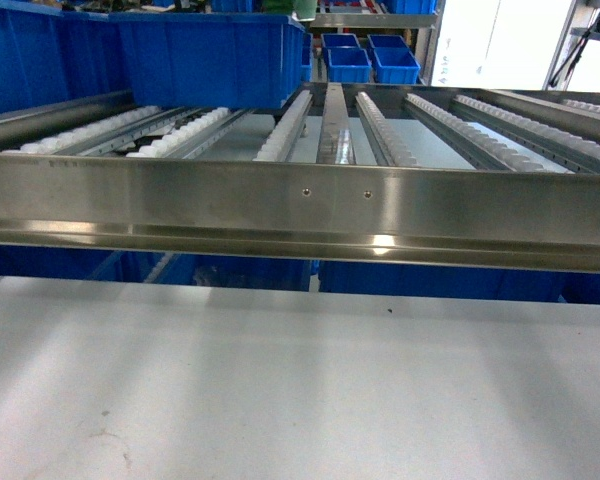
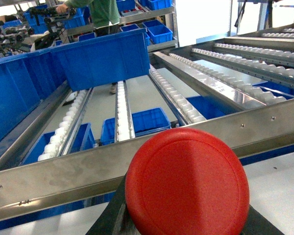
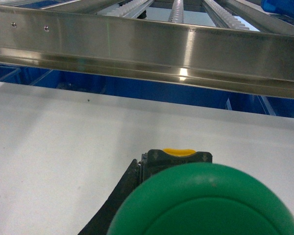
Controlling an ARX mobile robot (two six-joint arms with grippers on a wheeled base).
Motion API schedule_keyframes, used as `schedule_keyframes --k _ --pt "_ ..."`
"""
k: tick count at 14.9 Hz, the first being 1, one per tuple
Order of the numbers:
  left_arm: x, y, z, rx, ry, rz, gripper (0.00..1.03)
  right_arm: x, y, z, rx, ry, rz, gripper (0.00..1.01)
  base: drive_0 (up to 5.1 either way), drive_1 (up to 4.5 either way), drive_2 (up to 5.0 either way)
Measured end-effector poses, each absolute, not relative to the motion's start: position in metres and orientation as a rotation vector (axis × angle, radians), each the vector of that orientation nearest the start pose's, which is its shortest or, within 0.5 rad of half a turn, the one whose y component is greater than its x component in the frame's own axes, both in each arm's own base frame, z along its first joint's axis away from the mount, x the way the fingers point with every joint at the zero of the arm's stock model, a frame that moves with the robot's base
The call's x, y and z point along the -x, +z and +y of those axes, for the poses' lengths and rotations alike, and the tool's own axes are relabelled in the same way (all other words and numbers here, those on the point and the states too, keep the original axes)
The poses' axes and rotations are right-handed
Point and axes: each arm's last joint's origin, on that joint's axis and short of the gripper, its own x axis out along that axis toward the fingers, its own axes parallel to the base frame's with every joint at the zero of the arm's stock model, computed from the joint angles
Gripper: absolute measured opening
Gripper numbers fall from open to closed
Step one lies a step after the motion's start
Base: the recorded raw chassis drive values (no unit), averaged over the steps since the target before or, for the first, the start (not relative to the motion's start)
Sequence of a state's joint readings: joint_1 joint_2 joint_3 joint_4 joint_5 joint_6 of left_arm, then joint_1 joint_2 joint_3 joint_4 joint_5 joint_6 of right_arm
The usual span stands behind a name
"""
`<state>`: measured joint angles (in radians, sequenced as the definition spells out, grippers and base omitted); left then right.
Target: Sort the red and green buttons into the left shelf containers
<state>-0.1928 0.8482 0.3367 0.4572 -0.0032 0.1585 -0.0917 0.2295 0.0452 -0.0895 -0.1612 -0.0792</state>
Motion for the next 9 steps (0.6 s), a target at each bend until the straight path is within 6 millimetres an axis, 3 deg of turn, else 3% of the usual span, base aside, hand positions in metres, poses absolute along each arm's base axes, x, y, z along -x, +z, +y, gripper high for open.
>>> schedule_keyframes --k 9 --pt "-0.1816 0.2287 -0.0353 -0.163 -0.193 0.039 0.24 -0.1045 0.1558 -0.0009 0.062 0.075 0.233 0.27 0.0 0.0 0.0"
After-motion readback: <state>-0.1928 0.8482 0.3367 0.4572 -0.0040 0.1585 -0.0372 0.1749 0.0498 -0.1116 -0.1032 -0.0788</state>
